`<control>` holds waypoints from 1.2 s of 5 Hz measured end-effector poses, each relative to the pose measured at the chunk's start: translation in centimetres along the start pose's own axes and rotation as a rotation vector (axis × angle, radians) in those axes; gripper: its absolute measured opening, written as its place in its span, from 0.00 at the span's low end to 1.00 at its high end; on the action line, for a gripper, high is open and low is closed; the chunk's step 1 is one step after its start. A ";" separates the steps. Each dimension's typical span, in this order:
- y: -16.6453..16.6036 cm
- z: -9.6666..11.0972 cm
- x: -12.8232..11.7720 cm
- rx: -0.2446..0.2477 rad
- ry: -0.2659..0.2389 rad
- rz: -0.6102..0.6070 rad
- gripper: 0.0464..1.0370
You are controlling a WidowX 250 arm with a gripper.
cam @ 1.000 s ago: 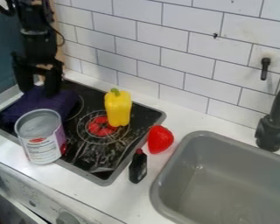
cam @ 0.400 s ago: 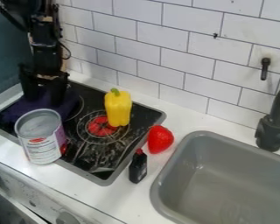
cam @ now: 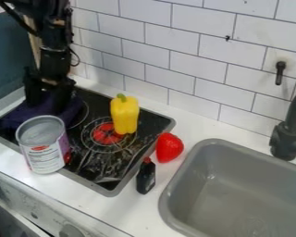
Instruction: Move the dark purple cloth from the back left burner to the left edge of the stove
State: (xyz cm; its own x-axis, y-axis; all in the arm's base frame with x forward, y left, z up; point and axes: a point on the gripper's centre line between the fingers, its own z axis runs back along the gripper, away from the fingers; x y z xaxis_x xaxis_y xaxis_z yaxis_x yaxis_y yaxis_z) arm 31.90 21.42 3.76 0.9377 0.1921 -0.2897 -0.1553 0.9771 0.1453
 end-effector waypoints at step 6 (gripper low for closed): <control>7.5 -3.8 -8.0 -0.018 0.068 0.204 0.96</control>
State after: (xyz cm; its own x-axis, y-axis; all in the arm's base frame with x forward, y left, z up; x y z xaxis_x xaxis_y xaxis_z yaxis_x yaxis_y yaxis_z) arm 22.04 27.57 3.54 0.8629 0.3916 -0.3195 -0.3461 0.9185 0.1911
